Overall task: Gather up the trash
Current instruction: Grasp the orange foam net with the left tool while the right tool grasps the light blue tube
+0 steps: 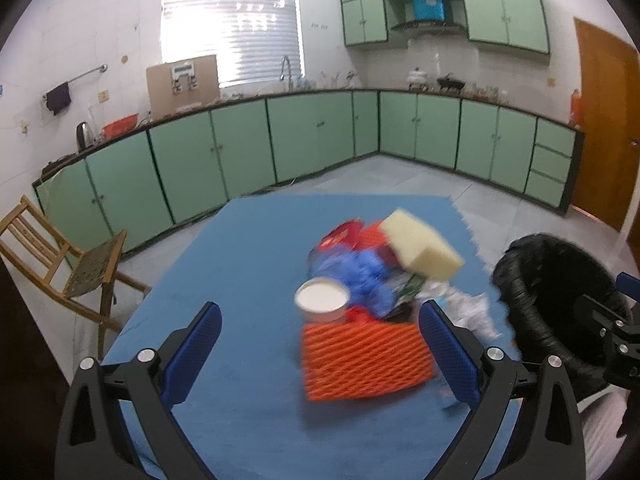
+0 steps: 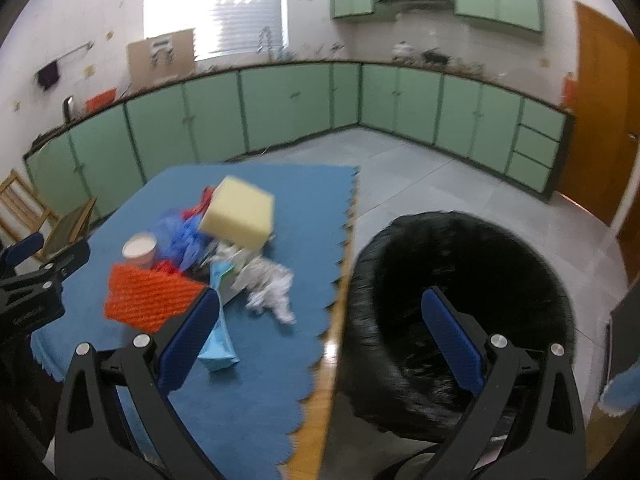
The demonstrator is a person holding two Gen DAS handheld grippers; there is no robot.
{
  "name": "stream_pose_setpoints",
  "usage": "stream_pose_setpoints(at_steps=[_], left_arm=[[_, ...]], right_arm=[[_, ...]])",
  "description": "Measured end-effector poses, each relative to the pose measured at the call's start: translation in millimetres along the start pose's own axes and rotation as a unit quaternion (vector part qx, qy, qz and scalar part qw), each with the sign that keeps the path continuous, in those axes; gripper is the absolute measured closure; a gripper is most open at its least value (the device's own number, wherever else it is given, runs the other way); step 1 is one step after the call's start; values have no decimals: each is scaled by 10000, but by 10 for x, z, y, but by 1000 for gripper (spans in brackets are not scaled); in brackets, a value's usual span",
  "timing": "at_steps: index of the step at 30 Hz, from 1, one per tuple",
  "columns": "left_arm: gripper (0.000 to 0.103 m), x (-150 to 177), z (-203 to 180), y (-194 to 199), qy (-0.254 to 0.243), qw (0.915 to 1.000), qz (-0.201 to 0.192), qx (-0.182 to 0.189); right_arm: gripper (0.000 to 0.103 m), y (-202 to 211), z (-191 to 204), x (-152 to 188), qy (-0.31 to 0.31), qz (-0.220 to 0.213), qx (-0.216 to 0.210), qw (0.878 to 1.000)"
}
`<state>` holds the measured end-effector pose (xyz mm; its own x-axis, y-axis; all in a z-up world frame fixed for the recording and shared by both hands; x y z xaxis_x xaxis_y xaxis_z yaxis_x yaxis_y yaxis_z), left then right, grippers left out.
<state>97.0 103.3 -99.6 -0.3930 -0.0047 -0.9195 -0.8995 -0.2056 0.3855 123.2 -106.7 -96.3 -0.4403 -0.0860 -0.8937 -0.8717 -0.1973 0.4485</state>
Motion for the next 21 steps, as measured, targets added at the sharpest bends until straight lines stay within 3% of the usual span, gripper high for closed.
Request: stream_pose_setpoints(at_steps=[5, 9, 21], left_arm=[[6, 195, 141, -164, 49, 9997, 243, -16], [11, 299, 200, -252, 79, 9992, 392, 14], [12, 492, 310, -429, 203, 9978, 619, 137]], right_arm=[[9, -280, 258, 89, 106, 121, -209, 9997], [24, -459, 419, 138, 133, 267, -400, 9988], [55, -868, 765, 500, 440, 947, -813, 9912]])
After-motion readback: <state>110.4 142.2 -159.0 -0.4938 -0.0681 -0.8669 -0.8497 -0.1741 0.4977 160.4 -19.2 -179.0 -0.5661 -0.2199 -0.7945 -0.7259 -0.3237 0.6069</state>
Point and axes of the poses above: each gripper's, at about its wrist camera, not at the fingertips, and y roughly against the way its jaws point, z to its left, x to its underside, the point moved 4 cm from there along -y, roughly the way its jaws point, and after that the axes turned 12 degrees about -z, right-handed, at the moved point
